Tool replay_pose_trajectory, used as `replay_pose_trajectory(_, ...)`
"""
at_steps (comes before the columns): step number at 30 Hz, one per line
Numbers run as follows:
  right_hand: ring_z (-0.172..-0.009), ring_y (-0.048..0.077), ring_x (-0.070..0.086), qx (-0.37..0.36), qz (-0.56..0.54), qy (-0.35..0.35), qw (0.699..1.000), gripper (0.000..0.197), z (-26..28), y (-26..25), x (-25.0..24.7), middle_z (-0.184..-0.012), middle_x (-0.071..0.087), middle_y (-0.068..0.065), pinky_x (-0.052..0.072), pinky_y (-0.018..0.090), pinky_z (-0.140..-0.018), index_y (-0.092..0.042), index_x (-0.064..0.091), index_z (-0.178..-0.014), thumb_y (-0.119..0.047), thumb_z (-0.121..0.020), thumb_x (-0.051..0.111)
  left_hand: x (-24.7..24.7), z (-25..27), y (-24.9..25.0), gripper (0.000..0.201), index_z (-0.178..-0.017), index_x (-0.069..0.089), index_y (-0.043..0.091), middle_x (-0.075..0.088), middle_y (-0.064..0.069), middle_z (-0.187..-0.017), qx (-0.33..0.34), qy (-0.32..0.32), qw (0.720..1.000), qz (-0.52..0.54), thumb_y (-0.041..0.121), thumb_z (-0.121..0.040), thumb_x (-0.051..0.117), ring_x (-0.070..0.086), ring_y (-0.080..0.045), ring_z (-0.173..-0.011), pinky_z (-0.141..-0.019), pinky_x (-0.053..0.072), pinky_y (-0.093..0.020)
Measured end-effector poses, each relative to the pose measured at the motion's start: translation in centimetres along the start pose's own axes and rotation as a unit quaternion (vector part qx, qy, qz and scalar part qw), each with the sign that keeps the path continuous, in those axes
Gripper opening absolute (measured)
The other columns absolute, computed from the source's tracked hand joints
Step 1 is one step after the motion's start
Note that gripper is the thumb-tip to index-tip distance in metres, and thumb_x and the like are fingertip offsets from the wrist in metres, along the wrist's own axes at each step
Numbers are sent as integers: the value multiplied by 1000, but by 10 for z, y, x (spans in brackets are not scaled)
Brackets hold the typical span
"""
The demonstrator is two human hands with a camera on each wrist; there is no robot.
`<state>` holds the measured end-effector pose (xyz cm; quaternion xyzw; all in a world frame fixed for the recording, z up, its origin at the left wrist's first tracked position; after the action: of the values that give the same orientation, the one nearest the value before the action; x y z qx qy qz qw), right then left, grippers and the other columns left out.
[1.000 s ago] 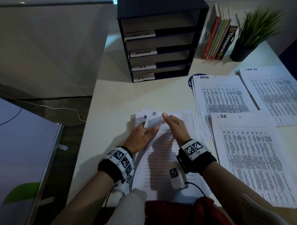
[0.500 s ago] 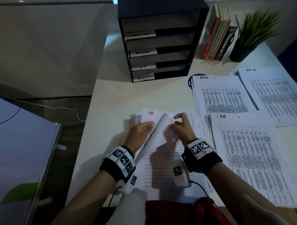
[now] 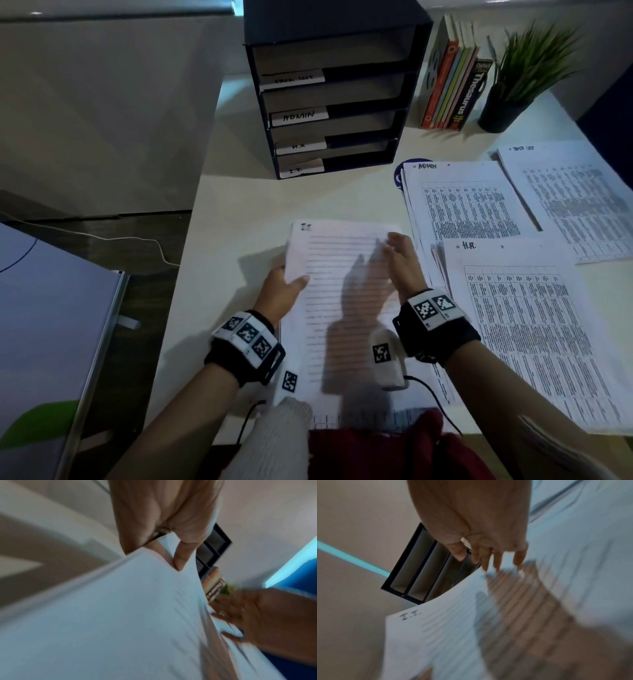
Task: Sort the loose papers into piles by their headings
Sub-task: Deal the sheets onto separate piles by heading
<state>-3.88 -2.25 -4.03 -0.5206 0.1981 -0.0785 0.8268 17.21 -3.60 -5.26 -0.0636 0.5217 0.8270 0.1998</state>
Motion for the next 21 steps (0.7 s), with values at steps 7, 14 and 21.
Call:
replay_pose_trajectory(7,-76,20,48,-19,-5,60,998,20,4,15,-40,-74,53,13,41,28,-65,2,56,-84,-10,-70,47,-1,2,29,28,-111,60,1,68,-9,-101,-8,-39,973,227,9,-85,59,67,-20,-86,-81,56,-34)
replay_pose_trajectory(14,-65,6,54,-104,-3,46,993,13,2,-19,-106,-75,59,7,44,18,-64,-5,58,-89,4,-79,60,15,-6,102,20,-102,62,9,66,-7,-103,34,56,969,240,17,-84,65,64,-21,-94,-91,50,-41)
replay_pose_trajectory(21,-71,19,43,-129,122,158,971,9,-7,-15,-246,-69,48,14,30,28,-60,-1,53,-73,3,-80,58,125,-8,173,10,-90,59,7,62,-4,-85,59,-13,978,199,4,-93,50,60,-15,-74,-68,50,-25)
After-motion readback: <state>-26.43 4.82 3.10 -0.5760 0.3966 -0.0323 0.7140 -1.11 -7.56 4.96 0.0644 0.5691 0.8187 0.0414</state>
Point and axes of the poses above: each hand's wrist, its own z-axis away from the middle knuckle, its own x-axis out of the palm, y = z × x, the point moved 5 cm from there along -z, towards the middle knuckle
